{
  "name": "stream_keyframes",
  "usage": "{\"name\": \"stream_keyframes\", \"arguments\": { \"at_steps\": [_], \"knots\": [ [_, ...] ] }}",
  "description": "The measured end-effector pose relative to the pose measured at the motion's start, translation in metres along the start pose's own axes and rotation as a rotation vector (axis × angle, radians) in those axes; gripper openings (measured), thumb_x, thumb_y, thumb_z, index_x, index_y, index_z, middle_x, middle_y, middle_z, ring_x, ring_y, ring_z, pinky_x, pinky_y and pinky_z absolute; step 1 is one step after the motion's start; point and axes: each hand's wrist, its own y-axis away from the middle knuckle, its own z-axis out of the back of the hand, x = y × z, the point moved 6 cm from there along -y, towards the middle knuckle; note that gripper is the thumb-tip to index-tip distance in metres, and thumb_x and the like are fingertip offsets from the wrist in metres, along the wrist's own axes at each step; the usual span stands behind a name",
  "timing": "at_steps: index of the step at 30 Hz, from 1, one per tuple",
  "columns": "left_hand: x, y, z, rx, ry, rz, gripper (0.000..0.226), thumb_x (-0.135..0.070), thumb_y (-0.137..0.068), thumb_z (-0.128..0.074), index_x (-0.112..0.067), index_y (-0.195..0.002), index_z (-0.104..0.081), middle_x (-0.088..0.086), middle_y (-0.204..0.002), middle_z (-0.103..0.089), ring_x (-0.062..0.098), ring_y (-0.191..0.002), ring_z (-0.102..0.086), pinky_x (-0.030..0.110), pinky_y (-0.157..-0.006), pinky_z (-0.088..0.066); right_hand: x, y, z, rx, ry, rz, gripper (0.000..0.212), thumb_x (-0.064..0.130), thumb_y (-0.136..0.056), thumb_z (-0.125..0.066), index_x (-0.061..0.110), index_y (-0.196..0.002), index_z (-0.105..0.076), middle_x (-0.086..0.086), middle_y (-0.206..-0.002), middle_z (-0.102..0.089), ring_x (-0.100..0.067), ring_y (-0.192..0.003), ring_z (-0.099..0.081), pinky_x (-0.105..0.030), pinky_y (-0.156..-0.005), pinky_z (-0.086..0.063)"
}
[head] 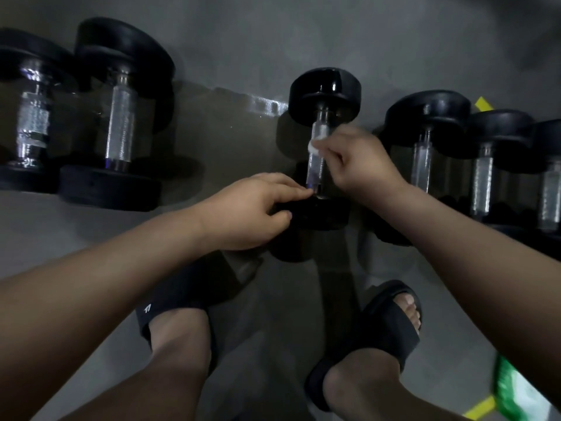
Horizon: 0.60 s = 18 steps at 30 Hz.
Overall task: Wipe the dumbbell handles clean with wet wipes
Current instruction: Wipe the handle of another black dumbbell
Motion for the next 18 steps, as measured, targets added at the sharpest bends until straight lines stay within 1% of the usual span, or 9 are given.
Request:
{"name": "stream_keyframes", "arguments": {
  "at_steps": [2, 4, 6, 8, 9, 11, 15, 16, 18],
  "knots": [
    [0.001, 0.0, 0.0, -0.006, 0.008, -0.009, 0.051, -0.01, -0.09, -0.06, -0.025, -0.138, -0.061, -0.012, -0.136, -0.058, 0.002, -0.127, -0.049, 0.006, -0.106, -0.028, 0.004, 0.008, -0.001, 0.099, -0.003, 0.092, 0.022, 0.021, -0.096, -0.061, 0.01, -0.107, -0.077, -0.011, -0.096, -0.069, -0.029, -0.087, -0.067, -0.037, -0.078, -0.053],
    [0.001, 0.0, 0.0, -0.014, 0.01, -0.018, 0.051, -0.012, -0.089, -0.059, -0.026, -0.138, -0.061, -0.013, -0.136, -0.058, 0.001, -0.127, -0.049, 0.007, -0.107, -0.029, 0.004, 0.002, 0.001, 0.15, 0.014, 0.12, 0.022, 0.022, -0.096, -0.062, 0.011, -0.107, -0.076, -0.01, -0.098, -0.07, -0.028, -0.09, -0.067, -0.036, -0.08, -0.053],
    [0.001, 0.0, -0.001, -0.019, 0.02, -0.019, 0.051, -0.01, -0.09, -0.06, -0.026, -0.138, -0.061, -0.013, -0.136, -0.057, 0.0, -0.126, -0.049, 0.009, -0.107, -0.03, -0.003, -0.01, 0.007, 0.086, 0.006, 0.046, 0.023, 0.023, -0.098, -0.061, 0.012, -0.111, -0.075, -0.011, -0.1, -0.069, -0.03, -0.094, -0.066, -0.036, -0.083, -0.051],
    [0.002, 0.001, -0.002, -0.021, 0.031, -0.02, 0.051, -0.007, -0.09, -0.06, -0.025, -0.138, -0.061, -0.014, -0.137, -0.057, -0.001, -0.127, -0.049, 0.008, -0.107, -0.03, -0.012, -0.016, 0.01, -0.008, -0.034, -0.07, 0.023, 0.021, -0.098, -0.06, 0.013, -0.114, -0.074, -0.01, -0.102, -0.068, -0.028, -0.096, -0.065, -0.034, -0.086, -0.05],
    [0.003, 0.002, -0.002, -0.022, 0.034, -0.02, 0.051, -0.006, -0.09, -0.06, -0.025, -0.138, -0.061, -0.014, -0.138, -0.057, -0.001, -0.127, -0.049, 0.007, -0.107, -0.029, -0.014, -0.015, 0.009, -0.021, -0.048, -0.094, 0.022, 0.02, -0.097, -0.061, 0.013, -0.113, -0.075, -0.01, -0.102, -0.068, -0.027, -0.096, -0.065, -0.033, -0.086, -0.049],
    [0.006, 0.004, -0.003, -0.024, 0.043, -0.014, 0.052, -0.006, -0.09, -0.06, -0.025, -0.138, -0.061, -0.014, -0.139, -0.056, -0.002, -0.128, -0.049, 0.007, -0.106, -0.029, -0.008, -0.005, 0.002, 0.048, -0.053, -0.055, 0.019, 0.022, -0.096, -0.064, 0.014, -0.109, -0.076, -0.007, -0.1, -0.07, -0.023, -0.094, -0.066, -0.029, -0.082, -0.048],
    [0.011, 0.007, -0.003, -0.023, 0.076, 0.007, 0.053, -0.008, -0.09, -0.061, -0.029, -0.139, -0.06, -0.02, -0.138, -0.052, -0.005, -0.127, -0.049, 0.013, -0.109, -0.034, 0.002, 0.003, -0.006, 0.358, -0.025, 0.068, 0.016, 0.027, -0.094, -0.067, 0.02, -0.105, -0.077, 0.002, -0.106, -0.073, -0.014, -0.1, -0.065, -0.025, -0.087, -0.047],
    [0.011, 0.008, -0.003, -0.019, 0.077, 0.009, 0.054, -0.01, -0.09, -0.061, -0.03, -0.14, -0.059, -0.021, -0.138, -0.052, -0.006, -0.125, -0.05, 0.014, -0.108, -0.036, 0.001, -0.002, -0.004, 0.365, -0.001, 0.075, 0.017, 0.028, -0.095, -0.067, 0.02, -0.105, -0.077, 0.002, -0.107, -0.072, -0.014, -0.1, -0.065, -0.025, -0.086, -0.045],
    [0.011, 0.009, -0.004, -0.009, 0.074, 0.017, 0.053, -0.012, -0.091, -0.062, -0.033, -0.139, -0.059, -0.024, -0.137, -0.05, -0.005, -0.115, -0.054, 0.014, -0.1, -0.04, -0.007, -0.016, 0.004, 0.265, -0.015, -0.009, 0.018, 0.031, -0.096, -0.066, 0.02, -0.107, -0.075, 0.003, -0.109, -0.071, -0.013, -0.103, -0.064, -0.023, -0.087, -0.044]
  ]
}}
